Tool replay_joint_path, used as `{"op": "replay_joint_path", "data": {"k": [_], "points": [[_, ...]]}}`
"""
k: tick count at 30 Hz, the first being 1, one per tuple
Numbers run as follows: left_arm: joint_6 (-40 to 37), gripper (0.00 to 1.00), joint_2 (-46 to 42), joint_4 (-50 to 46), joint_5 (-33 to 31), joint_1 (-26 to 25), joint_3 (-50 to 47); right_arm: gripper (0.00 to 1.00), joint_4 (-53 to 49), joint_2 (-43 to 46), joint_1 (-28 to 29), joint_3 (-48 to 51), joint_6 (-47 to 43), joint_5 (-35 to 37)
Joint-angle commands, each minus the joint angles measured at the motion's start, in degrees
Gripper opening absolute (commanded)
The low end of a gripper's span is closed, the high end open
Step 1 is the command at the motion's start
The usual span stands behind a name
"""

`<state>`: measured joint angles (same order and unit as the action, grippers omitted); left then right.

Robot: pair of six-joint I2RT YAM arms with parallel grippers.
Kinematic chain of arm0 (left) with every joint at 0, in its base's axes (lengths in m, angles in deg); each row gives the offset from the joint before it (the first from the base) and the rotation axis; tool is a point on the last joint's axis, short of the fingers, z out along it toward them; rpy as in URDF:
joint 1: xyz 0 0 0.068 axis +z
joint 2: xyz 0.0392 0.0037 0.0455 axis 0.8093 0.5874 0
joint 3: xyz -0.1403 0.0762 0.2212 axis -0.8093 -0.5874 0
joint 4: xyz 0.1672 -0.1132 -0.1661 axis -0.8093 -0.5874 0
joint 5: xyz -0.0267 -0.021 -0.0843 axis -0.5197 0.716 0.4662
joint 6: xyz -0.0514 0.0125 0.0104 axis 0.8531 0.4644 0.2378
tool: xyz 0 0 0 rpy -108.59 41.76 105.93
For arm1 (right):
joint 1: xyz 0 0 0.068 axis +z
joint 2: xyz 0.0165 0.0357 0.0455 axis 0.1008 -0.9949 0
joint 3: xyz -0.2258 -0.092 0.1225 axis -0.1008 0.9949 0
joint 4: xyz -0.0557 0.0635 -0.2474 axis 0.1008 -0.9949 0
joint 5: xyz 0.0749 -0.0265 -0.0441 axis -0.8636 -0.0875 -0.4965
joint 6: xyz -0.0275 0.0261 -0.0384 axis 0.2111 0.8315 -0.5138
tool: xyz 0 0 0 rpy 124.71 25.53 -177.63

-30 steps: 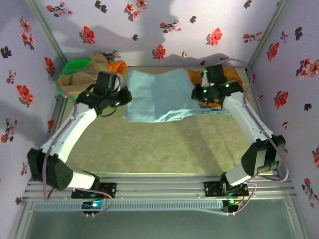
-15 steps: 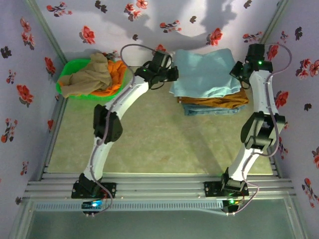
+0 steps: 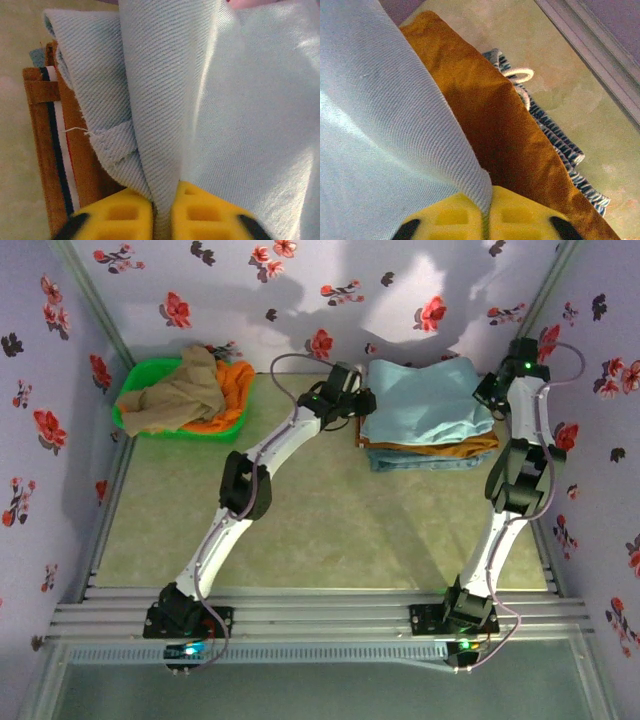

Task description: Fold and stack the trousers

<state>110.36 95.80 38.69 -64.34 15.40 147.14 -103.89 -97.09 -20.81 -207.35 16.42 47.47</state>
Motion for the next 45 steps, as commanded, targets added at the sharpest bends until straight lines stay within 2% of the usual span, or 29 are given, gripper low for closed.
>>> {"op": "replay_joint_path", "data": {"k": [1,2,5,7,10,13,14,17,20,23,27,30,32,34,39,45], "points": [[3.24,0.37,1.03,3.53,-1.27,1.36,-1.66,0.39,4.27,-0.72,-2.72,0.19,1.0,5.8],[3.4,0.46,0.81,3.52,-0.75,1.36,-3.04,0.44,4.99,-0.61,-2.72,1.28,1.28,6.14],[4.38,0.64,-2.09,3.46,-1.46,1.36,-10.35,0.51,4.77,-0.21,-3.03,2.58,2.58,4.73],[5.5,0.72,-5.42,7.01,-1.1,1.58,-18.25,0.53,4.34,0.74,-3.12,3.7,3.78,4.2],[5.28,0.74,-11.25,11.38,-0.84,1.72,-27.3,0.55,6.3,5.21,-2.76,8.26,5.49,3.32],[3.74,0.8,-16.7,11.15,-1.03,1.96,-32.11,0.55,10.05,13.41,-1.47,16.23,7.24,2.88],[3.46,0.84,-18.65,10.67,-1.06,2.22,-33.47,0.55,11.36,16.79,-0.59,19.25,7.98,3.72],[1.64,0.86,-25.88,10.04,-0.66,3.02,-38.72,0.56,14.59,27.08,2.96,29.28,9.84,7.45],[-0.91,0.86,-36.53,9.66,-1.79,4.02,-48.24,0.58,19.46,36.6,8.5,39.53,12.68,8.3],[-0.96,0.86,-49.17,11.87,-3.62,5.78,-62.55,0.65,21.41,40.65,19.64,45.38,11.48,13.11],[2.17,0.86,-65.05,13.95,-4.79,8.76,-82.54,0.67,22.47,34.64,31.99,48.69,14.35,12.39],[4.55,0.86,-75.5,15.18,-5.24,10.49,-95.86,0.68,21.4,27.98,36.84,48.33,17.83,14.21],[5.56,0.87,-81.85,14.64,-5.4,11.5,-102.59,0.69,21.88,24.45,38.51,48.57,20.34,13.26],[6.15,0.87,-87.64,13.87,-5.58,12.44,-108.04,0.7,22.02,20.82,39.72,48.19,21.51,15.5],[7.36,0.89,-98.62,12.17,-5.83,14.9,-115.96,0.71,14.88,9.85,38.53,40.18,21.8,23.72],[5.01,0.89,-101.52,9.1,-5.36,16.63,-115.77,0.67,12.08,4.91,31.46,35.91,19.86,23.47]]}}
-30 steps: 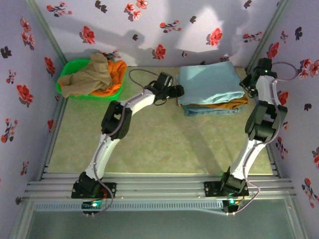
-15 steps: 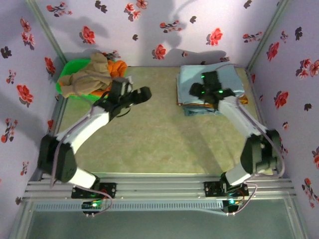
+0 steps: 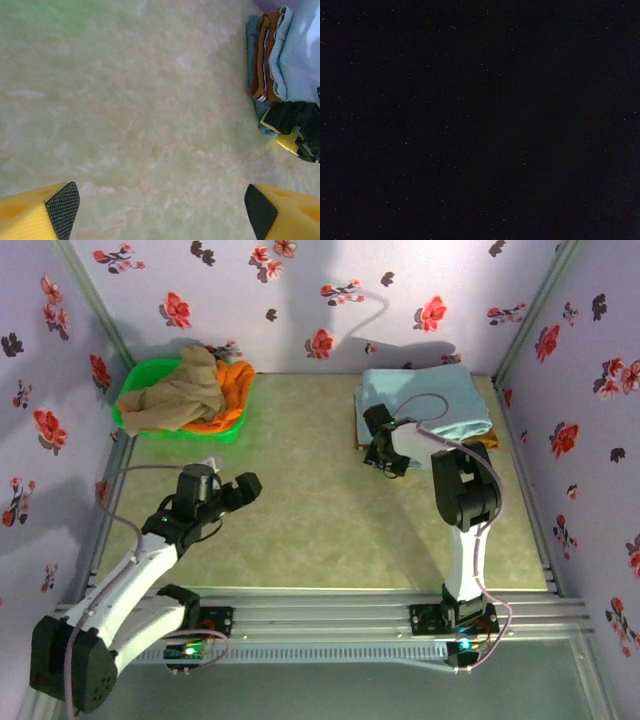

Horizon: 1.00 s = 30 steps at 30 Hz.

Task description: Fold and stack the trousers

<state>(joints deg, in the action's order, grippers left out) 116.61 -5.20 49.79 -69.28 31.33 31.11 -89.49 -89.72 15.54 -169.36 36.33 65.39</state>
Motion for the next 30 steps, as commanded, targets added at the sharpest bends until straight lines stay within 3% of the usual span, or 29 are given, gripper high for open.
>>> {"op": "replay_joint_path", "data": {"k": [1,10,22,25,30], "points": [[-1.66,0.89,-0.34,-2.04,-0.23,0.77,0.25,0.67,-2.62,-3.35,-6.07,-3.43,-1.15,5.2],[-3.02,0.89,3.71,0.87,1.66,1.93,0.79,0.67,-5.9,-10.51,-13.55,-14.56,-6.11,3.11],[-4.63,0.9,7.45,-0.33,6.0,4.25,5.06,0.67,-6.72,-16.02,-14.42,-24.56,-8.87,-3.54],[-7.49,0.9,6.65,-5.96,6.31,4.7,9.24,0.67,-5.32,-12.38,-14.37,-20.96,-8.07,-6.33],[-10.69,0.93,-0.1,-16.64,3.41,4.87,16.6,0.69,-1.17,4.36,-13.7,-8.62,-8.0,-8.5]]}}
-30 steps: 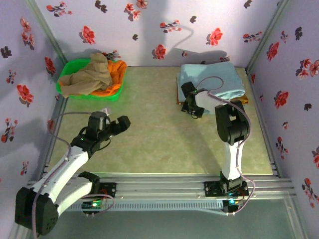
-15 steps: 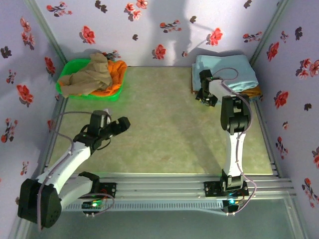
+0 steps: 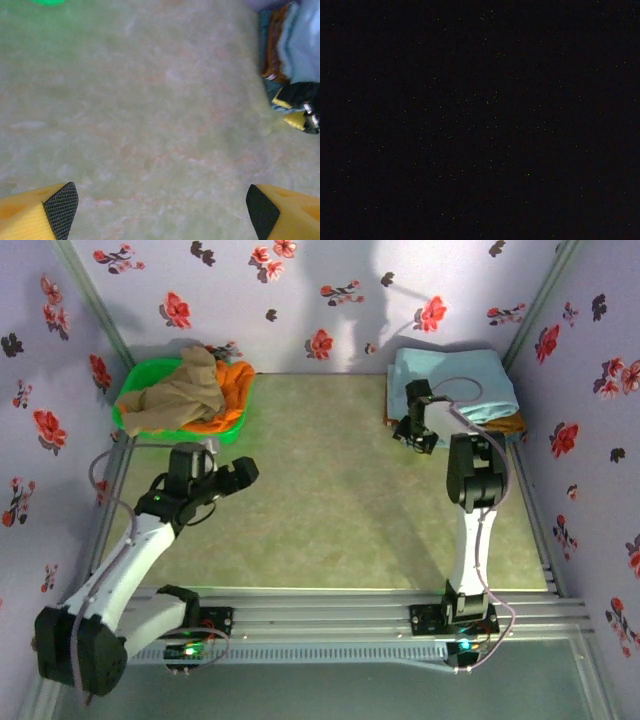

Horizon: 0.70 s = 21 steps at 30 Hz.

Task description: Fold and stack the trousers

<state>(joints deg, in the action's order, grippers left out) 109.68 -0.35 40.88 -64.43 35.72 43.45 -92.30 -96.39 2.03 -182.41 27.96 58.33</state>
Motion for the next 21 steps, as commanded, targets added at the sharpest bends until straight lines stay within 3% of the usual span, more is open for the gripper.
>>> {"op": "replay_joint_path", "data": {"k": [1,6,7,8,9,13,15,17,21], "points": [[-3.82,0.96,-6.57,-9.55,-2.48,0.49,5.37,0.69,1.87,14.53,-0.04,6.93,0.36,-1.62],[-6.27,1.0,-12.74,-21.81,-7.45,0.47,13.92,0.75,8.08,40.24,4.54,23.64,-0.31,-0.03],[-6.67,1.0,-12.98,-23.84,-7.93,0.5,16.35,0.79,10.0,44.17,6.72,25.98,-0.95,1.78],[-6.17,1.0,-13.2,-25.97,-9.43,0.47,19.3,0.92,11.11,48.98,9.29,27.98,-1.33,3.86],[-5.54,1.0,-13.45,-27.65,-11.39,0.48,21.96,0.99,11.68,53.12,11.56,28.88,-1.03,5.66],[-6.23,1.0,-14.83,-30.12,-19.74,0.51,26.95,0.99,13.58,62.0,17.85,28.53,-4.57,7.97],[-4.32,1.0,-15.75,-30.03,-25.58,0.48,24.9,0.99,15.34,64.08,18.8,30.69,-3.92,9.45],[-5.24,1.0,-16.99,-26.26,-26.96,0.49,20.23,0.99,16.49,65.11,18.76,34.02,-4.41,12.24],[-9.88,1.0,-20.23,-12.33,-27.82,0.52,6.61,0.99,23.6,65.57,18.73,44.66,-20.66,14.18]]}}
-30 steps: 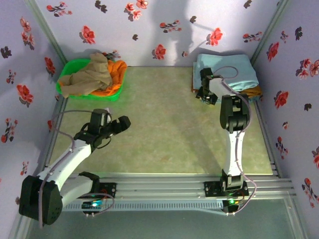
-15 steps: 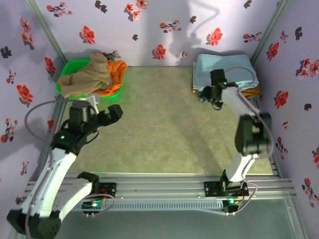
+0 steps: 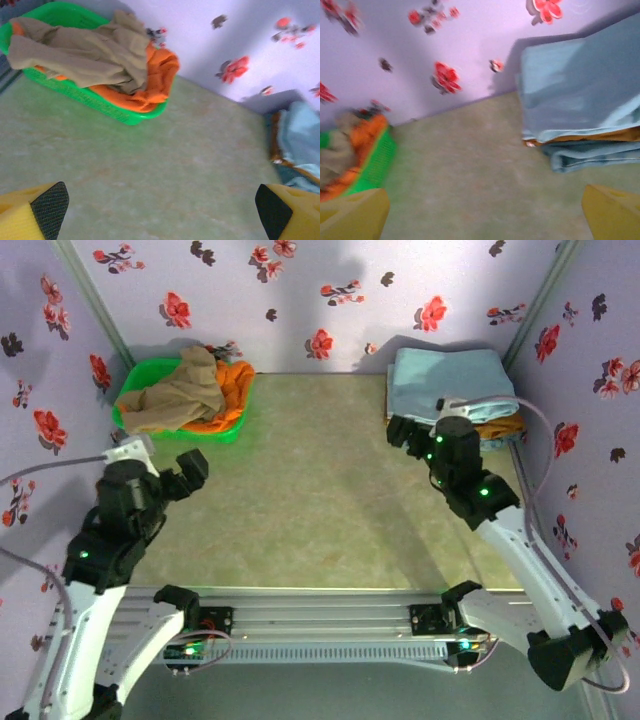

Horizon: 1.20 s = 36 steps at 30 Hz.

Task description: Fold and stack the trousers

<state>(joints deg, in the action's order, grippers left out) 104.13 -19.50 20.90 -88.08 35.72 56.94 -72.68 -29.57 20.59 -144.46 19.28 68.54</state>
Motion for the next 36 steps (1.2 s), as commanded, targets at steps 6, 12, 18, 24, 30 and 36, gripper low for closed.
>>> {"op": "replay_joint_path", "data": {"k": [6,12,18,24,30,36], "points": [[-7.81,1.0,-2.69,27.48,-8.27,0.5,-23.16,0.99,17.44,0.8,0.09,17.7,-20.51,8.24],[-22.6,1.0,2.3,41.53,-10.31,0.49,-29.58,0.99,27.67,3.28,-0.6,22.91,-23.11,12.46],[-29.22,1.0,5.2,60.24,-12.11,0.48,-39.15,0.99,41.58,1.41,-1.14,30.56,-24.05,13.18],[-37.49,1.0,16.95,88.33,-16.24,2.61,-50.17,0.99,40.17,-0.14,-2.64,30.07,-25.02,10.98],[-37.1,1.0,34.37,103.2,-14.35,4.57,-49.7,0.99,39.08,1.1,-4.43,30.99,-24.79,9.39],[-39.54,1.0,49.56,109.34,-6.9,8.45,-44.92,0.99,50.27,0.29,-8.77,38.55,-18.79,13.65]]}}
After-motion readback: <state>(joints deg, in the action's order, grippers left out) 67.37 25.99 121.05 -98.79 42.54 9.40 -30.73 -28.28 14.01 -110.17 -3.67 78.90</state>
